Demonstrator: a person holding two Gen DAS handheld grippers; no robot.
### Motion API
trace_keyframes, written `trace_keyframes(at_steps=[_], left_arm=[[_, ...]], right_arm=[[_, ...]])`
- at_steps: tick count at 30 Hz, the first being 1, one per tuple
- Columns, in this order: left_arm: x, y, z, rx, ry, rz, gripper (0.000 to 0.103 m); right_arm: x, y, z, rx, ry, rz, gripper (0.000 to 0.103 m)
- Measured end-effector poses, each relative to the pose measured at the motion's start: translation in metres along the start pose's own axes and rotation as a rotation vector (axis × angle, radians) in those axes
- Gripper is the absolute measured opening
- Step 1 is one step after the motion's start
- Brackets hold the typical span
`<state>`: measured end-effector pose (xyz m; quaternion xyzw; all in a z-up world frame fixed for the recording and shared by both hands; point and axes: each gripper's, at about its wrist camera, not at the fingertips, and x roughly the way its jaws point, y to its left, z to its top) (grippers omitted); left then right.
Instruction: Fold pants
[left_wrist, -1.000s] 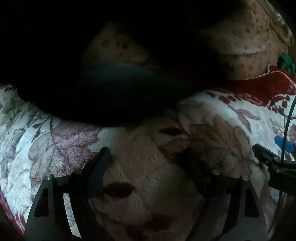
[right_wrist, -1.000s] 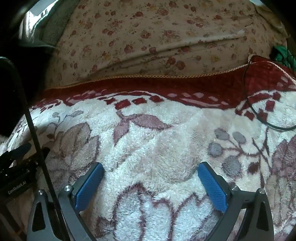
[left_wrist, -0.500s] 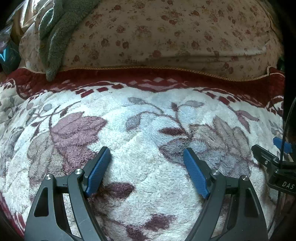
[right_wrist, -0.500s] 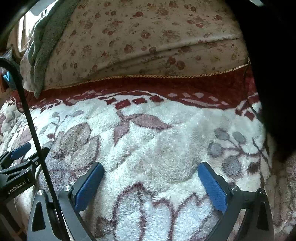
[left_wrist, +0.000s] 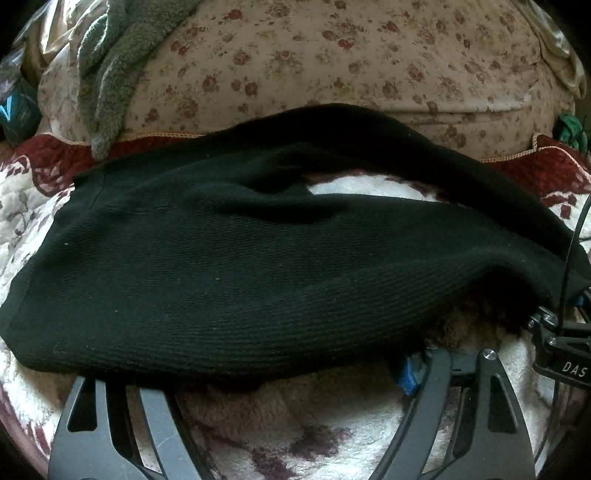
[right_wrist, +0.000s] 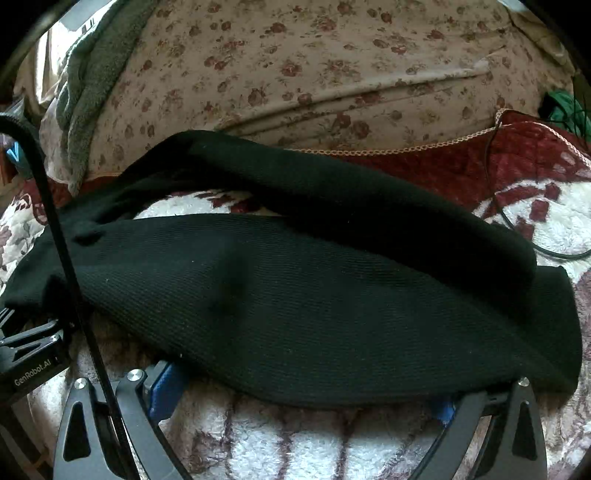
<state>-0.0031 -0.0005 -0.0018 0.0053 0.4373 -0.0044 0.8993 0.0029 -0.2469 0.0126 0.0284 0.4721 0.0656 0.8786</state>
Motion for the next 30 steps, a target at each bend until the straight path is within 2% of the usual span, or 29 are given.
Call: trace_keyframes(at_steps=[9, 12, 15, 18, 20, 22, 23, 24, 26, 30], left_arm=[[0.0, 0.0, 0.0, 0.001, 0.001, 0.001, 0.082], [0.001, -0.002, 0.002, 0.021, 0.002, 0.027, 0.082], [0.0, 0.001, 0.002, 0.009, 0.012, 0.006, 0.082], [-0.005, 0.003, 0.002, 0.047, 0.035, -0.025, 0.082], [-0.013, 0.004, 0.0, 0.042, 0.043, -0.017, 0.082], [-0.024, 0.008, -0.004, 0.016, 0.036, -0.015, 0.082], [-0.029, 0.01, -0.006, 0.009, 0.033, -0.023, 0.082], [-0.036, 0.013, -0.007, 0.007, 0.03, -0.031, 0.082], [-0.047, 0.016, -0.008, 0.003, 0.012, -0.03, 0.082], [-0.074, 0.025, -0.008, -0.018, -0.025, -0.04, 0.082]], right_arm=[[0.0, 0.0, 0.0, 0.0, 0.0, 0.0, 0.102], [0.002, 0.0, 0.0, -0.003, 0.004, -0.004, 0.102], [0.0, -0.001, -0.005, -0.001, 0.001, -0.003, 0.102], [0.003, 0.002, 0.002, 0.009, 0.038, 0.001, 0.102], [0.001, -0.001, 0.004, 0.022, 0.045, 0.025, 0.1], [-0.007, -0.001, 0.001, 0.017, 0.017, 0.075, 0.093], [-0.014, -0.002, -0.003, 0.028, 0.002, 0.114, 0.093], [-0.018, -0.002, -0.007, 0.053, 0.004, 0.139, 0.093], [-0.031, -0.002, -0.015, 0.108, -0.002, 0.182, 0.086], [-0.057, 0.0, -0.023, 0.176, -0.042, 0.235, 0.085]])
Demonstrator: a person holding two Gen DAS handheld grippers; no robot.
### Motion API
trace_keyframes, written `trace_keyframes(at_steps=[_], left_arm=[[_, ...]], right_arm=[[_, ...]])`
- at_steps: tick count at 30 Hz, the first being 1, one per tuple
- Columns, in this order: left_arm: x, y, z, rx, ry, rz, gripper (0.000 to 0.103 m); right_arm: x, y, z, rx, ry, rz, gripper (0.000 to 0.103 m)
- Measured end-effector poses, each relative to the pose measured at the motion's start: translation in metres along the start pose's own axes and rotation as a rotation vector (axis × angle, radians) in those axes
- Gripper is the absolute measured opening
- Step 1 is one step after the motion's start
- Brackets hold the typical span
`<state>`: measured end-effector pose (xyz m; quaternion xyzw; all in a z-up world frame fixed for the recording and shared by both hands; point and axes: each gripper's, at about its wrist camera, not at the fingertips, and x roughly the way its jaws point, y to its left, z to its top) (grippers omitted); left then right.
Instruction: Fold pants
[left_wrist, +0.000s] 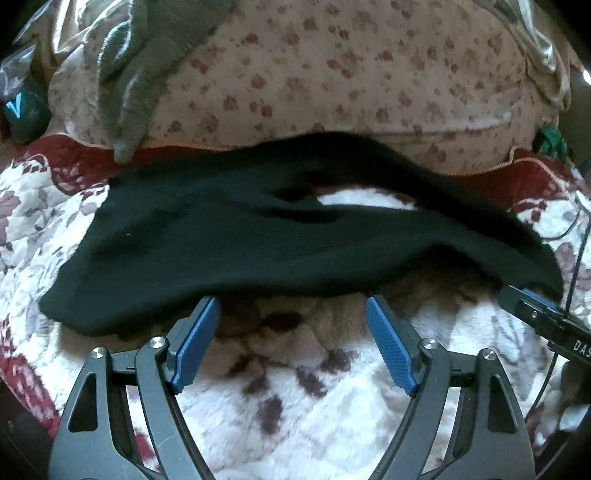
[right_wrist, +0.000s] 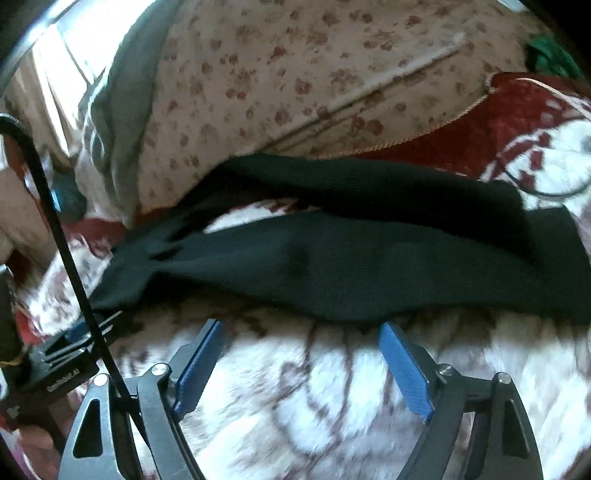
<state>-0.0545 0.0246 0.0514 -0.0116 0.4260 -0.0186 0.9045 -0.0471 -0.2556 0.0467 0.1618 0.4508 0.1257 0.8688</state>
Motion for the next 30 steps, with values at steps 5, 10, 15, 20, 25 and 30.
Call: trace_keyframes(at_steps=[5, 10, 15, 20, 25, 30], left_arm=[[-0.024, 0.002, -0.002, 0.009, -0.057, 0.024, 0.082], [-0.039, 0.008, -0.002, -0.021, -0.072, -0.003, 0.082], [-0.048, 0.011, -0.004, -0.023, -0.085, 0.0, 0.082], [-0.051, 0.017, -0.007, -0.033, -0.081, 0.004, 0.082], [-0.052, 0.024, -0.009, -0.05, -0.072, 0.011, 0.082], [-0.053, 0.03, -0.01, -0.062, -0.077, 0.032, 0.082]], right_arm=[[-0.028, 0.019, -0.008, -0.039, -0.078, -0.003, 0.085], [-0.038, 0.032, -0.014, -0.075, -0.083, -0.031, 0.085], [-0.047, 0.038, -0.016, -0.103, -0.106, -0.056, 0.085], [-0.054, 0.044, -0.015, -0.132, -0.124, -0.066, 0.085], [-0.057, 0.04, -0.014, -0.105, -0.12, -0.05, 0.085], [-0.058, 0.039, -0.015, -0.107, -0.121, -0.057, 0.085]])
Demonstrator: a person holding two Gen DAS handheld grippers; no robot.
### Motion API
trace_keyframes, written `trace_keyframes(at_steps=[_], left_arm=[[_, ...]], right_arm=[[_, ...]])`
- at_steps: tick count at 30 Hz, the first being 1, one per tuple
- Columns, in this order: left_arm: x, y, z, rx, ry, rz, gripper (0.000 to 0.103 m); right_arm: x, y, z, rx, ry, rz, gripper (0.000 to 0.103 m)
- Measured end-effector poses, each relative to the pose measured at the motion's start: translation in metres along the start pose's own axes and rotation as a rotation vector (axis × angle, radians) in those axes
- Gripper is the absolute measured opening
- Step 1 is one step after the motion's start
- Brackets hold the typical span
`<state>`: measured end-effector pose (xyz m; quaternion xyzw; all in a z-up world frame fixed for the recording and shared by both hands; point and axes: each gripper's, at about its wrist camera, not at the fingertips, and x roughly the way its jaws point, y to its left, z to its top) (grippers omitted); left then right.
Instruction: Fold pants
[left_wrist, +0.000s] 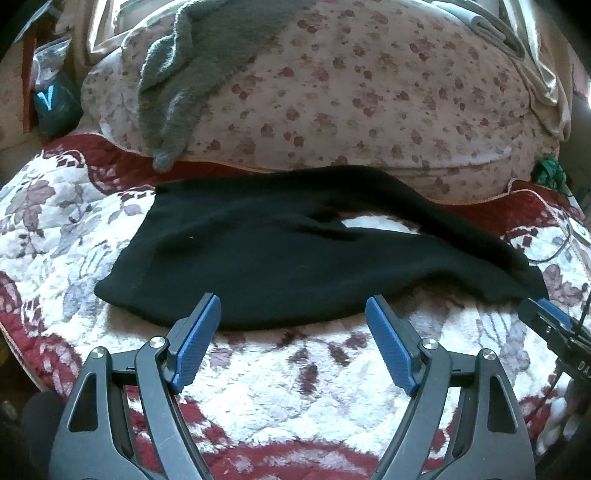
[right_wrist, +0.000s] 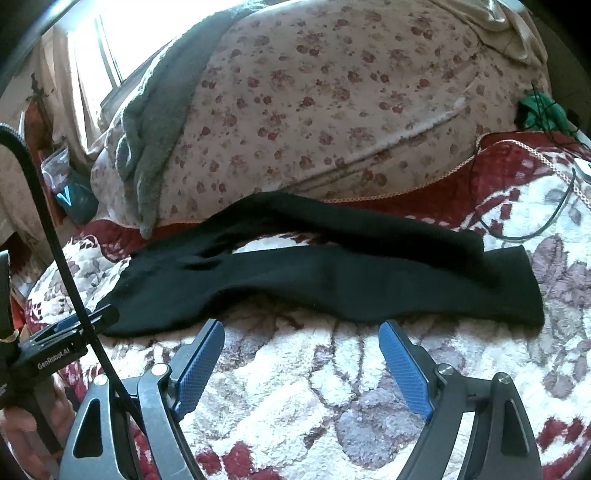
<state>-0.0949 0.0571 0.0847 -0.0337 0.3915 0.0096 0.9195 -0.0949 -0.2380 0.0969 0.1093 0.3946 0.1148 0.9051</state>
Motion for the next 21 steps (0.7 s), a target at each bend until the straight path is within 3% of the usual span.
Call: trace_keyframes(at_steps=[21], left_arm=[[0.014, 0.037, -0.004, -0.066, 0.033, 0.046, 0.082]], right_arm=[[0.018, -0.009, -0.004, 0.042, 0.039, -0.005, 0.085]])
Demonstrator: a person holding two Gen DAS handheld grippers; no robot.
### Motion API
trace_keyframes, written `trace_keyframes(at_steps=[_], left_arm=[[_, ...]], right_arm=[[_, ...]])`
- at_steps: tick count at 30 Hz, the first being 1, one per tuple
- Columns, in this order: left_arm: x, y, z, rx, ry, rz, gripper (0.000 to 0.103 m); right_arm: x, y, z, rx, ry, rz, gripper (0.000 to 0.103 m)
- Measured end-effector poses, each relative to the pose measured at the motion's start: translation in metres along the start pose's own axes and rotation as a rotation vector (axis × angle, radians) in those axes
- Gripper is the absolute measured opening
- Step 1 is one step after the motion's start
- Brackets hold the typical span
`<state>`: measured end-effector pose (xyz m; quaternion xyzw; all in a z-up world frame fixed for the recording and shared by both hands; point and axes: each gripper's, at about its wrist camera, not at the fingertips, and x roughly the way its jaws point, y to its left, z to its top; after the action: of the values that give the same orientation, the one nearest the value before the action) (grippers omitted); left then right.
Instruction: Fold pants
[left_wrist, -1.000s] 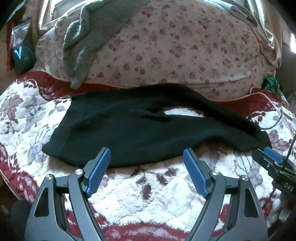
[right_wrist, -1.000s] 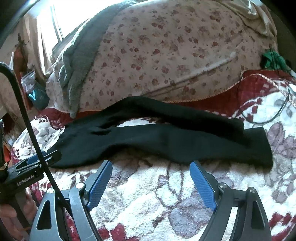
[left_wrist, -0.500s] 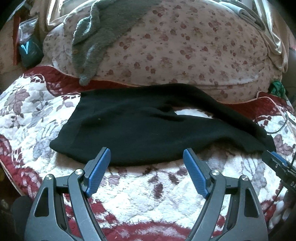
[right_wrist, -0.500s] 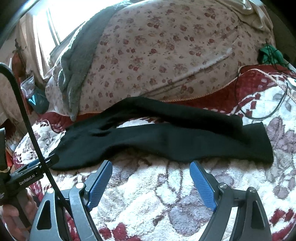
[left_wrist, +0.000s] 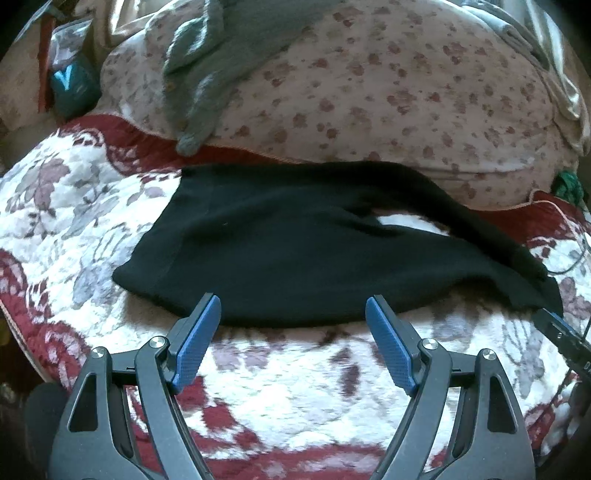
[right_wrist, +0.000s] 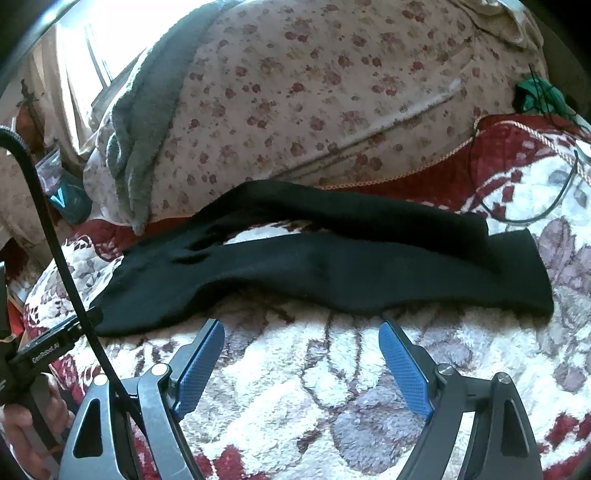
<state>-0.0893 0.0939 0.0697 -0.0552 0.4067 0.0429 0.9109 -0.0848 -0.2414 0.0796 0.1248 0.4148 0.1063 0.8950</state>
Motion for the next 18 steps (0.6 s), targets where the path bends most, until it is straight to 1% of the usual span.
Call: trace_keyframes(at_steps=[8, 11, 15, 18], left_arm=[[0.01, 0.044, -0.005, -0.093, 0.035, 0.047, 0.082], [0.012, 0.064, -0.01, -0.14, 0.05, 0.059, 0.081], [0.018, 0.091, -0.017, -0.249, 0.07, 0.066, 0.081], [0.026, 0.102, -0.019, -0.31, 0.09, 0.063, 0.081]], right_arm=[[0.011, -0.012, -0.003, 0.037, 0.03, 0.006, 0.085], [0.013, -0.019, -0.004, 0.071, 0.042, 0.011, 0.085], [0.019, -0.034, -0.004, 0.141, 0.057, 0.038, 0.085], [0.025, -0.043, -0.005, 0.188, 0.071, 0.051, 0.085]])
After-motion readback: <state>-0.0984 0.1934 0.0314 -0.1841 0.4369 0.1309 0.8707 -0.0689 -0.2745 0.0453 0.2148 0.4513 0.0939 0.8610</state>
